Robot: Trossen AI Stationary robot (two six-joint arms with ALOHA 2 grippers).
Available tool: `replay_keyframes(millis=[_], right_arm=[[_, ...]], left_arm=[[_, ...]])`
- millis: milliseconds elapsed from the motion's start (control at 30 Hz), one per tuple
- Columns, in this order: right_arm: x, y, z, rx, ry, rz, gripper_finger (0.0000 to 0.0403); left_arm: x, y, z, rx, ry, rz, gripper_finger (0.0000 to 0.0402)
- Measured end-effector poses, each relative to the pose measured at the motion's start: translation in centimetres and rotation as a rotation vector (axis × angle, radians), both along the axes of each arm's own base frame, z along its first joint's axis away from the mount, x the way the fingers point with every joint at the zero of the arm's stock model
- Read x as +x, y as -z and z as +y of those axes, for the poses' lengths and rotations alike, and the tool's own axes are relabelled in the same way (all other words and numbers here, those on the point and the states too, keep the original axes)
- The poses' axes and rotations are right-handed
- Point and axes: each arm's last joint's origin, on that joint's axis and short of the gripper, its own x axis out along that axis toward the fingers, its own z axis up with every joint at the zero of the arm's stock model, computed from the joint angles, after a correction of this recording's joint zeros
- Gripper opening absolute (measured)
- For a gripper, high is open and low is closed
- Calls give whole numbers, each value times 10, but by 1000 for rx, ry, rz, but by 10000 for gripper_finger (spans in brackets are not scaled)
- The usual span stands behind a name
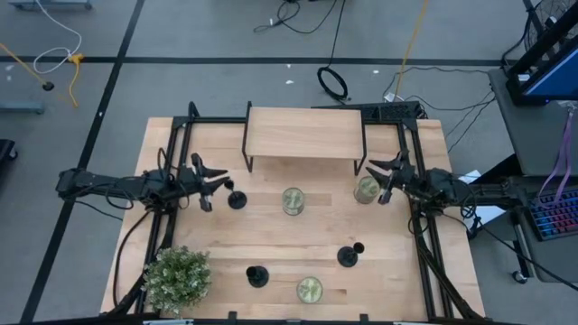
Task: Pick & Place candle stick holders
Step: Put the top black candle holder on the shelf
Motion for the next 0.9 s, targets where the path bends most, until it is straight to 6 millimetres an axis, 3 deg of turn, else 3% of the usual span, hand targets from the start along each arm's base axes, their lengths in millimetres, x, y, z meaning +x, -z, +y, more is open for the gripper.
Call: replay_keyframes(millis=[167,333,533,667,900], right_arm=[[-5,-30,-1,-20,33,-56,101],[-14,-69,-1,-53,34,-31,101],[2,-67,2,-23,-57,100,136],[10,-64,3,-24,-122,132,173],[12,-63,9,15,-326,121,213]], left_arm=[[0,-2,-1,-27,48,-29,97],[-1,-22,-1,-10,51,-53,97],[-1,-46,-1,-39,63,105,99],[3,-58,-1,-37,58,188,124],[14,-46,-2,-29,54,353,206]])
